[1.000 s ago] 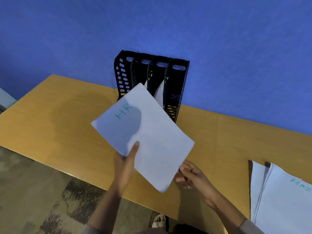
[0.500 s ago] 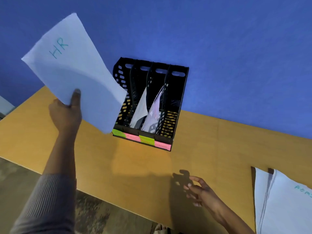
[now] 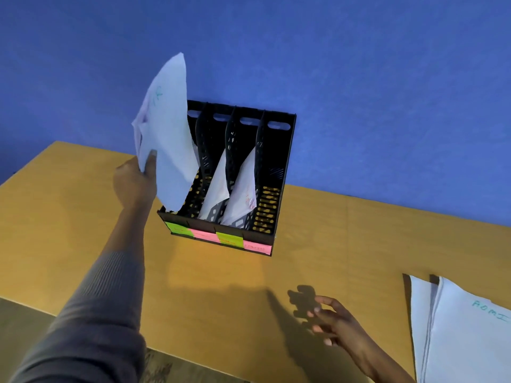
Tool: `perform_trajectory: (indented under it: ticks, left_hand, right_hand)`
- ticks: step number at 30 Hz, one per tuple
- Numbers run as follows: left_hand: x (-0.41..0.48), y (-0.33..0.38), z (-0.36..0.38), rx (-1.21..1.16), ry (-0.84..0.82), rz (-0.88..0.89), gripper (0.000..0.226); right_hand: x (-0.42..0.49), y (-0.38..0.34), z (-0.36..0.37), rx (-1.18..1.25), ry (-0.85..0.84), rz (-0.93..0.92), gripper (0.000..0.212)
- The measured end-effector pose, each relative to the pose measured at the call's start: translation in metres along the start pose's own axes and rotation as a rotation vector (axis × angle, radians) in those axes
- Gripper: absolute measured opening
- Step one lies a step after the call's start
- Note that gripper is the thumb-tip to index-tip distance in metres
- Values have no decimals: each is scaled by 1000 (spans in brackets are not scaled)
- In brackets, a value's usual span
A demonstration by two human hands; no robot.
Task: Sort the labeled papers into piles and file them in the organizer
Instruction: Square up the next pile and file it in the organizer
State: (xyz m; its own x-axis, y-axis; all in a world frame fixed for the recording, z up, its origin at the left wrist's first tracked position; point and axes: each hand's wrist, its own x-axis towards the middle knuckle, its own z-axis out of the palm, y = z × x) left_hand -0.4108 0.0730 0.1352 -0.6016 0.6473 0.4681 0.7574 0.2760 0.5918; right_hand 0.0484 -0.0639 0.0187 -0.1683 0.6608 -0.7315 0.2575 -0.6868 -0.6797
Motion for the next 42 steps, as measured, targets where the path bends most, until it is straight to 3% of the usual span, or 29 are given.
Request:
perform_trajectory:
  ticks: [5, 10, 14, 20, 22, 30, 32, 35, 38, 42]
  left_hand:
    - [-3, -8, 33, 60, -88, -3, 60]
    - [-8, -12, 54, 8, -74, -48, 44]
    - [-15, -17, 67, -67, -169, -125, 39]
    - [-32, -24, 80, -190, -430, -510, 64]
    - [-34, -28, 85, -193, -421, -587, 71]
    - [-27, -30, 79, -201, -119, -744, 48]
    - [-32, -28, 76, -256, -71, -789, 54]
    - [-55, -17, 71, -325, 56, -641, 55]
    - [-95, 0, 65, -401, 132, -297, 42]
    - [-167, 32, 60, -488, 4, 23, 21]
  right_hand:
    - [9, 1, 3, -307, 80, -232, 34]
    - [39, 7, -3, -743, 151, -424, 61]
    - [61, 19, -9, -970, 187, -436, 80]
    - [84, 43, -11, -1256, 124, -329, 85]
    - [85, 46, -10, -1279, 125, -338, 83]
    - [84, 46, -11, -1313, 99, -338, 81]
    - [83, 45, -11, -1307, 91, -337, 84]
    - [82, 43, -11, -1293, 83, -317, 86]
    - [81, 42, -12, -1282, 68, -323, 84]
    - [81, 42, -12, -1243, 49, -323, 84]
